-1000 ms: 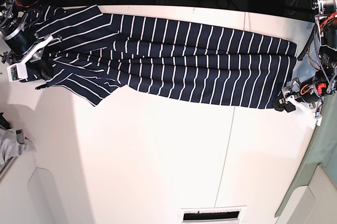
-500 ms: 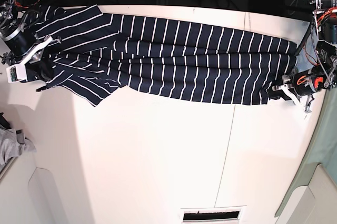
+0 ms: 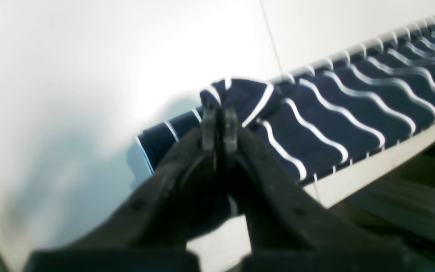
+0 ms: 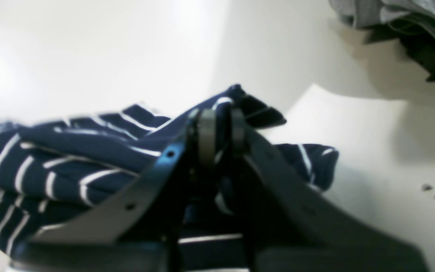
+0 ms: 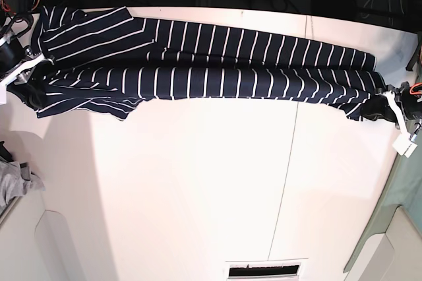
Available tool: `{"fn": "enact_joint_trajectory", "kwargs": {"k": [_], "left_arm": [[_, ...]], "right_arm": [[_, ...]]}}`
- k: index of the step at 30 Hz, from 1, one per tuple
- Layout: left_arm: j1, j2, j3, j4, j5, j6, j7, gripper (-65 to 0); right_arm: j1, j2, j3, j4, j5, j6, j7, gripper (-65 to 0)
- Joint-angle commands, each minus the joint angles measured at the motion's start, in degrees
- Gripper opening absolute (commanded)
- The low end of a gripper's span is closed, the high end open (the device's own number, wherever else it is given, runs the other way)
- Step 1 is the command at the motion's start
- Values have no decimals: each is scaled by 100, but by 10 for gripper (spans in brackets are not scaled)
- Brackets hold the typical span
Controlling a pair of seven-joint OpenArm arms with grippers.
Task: Layout the t-shirt on the table in an organized manner, then fold the t-shirt properly
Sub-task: 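Fold the shirt strip again with both grippers, pressing it flat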
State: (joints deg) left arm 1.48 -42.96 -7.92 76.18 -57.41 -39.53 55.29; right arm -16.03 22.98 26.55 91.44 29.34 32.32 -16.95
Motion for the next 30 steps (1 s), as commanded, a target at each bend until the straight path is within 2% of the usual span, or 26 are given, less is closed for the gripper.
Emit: {"fn": "enact_joint_trajectory", "kwargs": {"k": [1,7,15,16,20,22,24,27,28,30], "left_arm": [[52,-170,-66,186,-66,-47,-79,-650],[566,-181,-66,444,-63,-47,-81,-650],[911,-146,-66,444,-61,-47,-153,-650],[944,-127,-66,444,-61,-47,-170,-636],[946,59,-66,444,-44,-47,-203,-497],[949,162,-66,444,-42,-47,-205,-453],[949,243,-66,444,-44,-47,-184,-434],[946,295,-66,444,-46,-47,-188,-434],[940,291,-68,444,-68,-47,-188,-434],[931,275,-111,444,-68,-47,-188,-434]], "right_arm": [[11,116,96,94,173,11,37,-650],[-304,111,98,98,450,55,-48,-650],[-883,-4,98,98,472,55,-57,-650],[-935,-39,98,96,472,50,-90,-650],[-973,-238,96,96,476,48,-581,-650],[-975,-332,92,96,474,44,-717,-650],[-977,-382,92,96,476,44,-732,-650],[-968,-378,122,96,614,0,-732,-460],[-968,-378,157,98,713,2,-734,-427],[-968,-378,271,98,931,2,-793,-421]]}}
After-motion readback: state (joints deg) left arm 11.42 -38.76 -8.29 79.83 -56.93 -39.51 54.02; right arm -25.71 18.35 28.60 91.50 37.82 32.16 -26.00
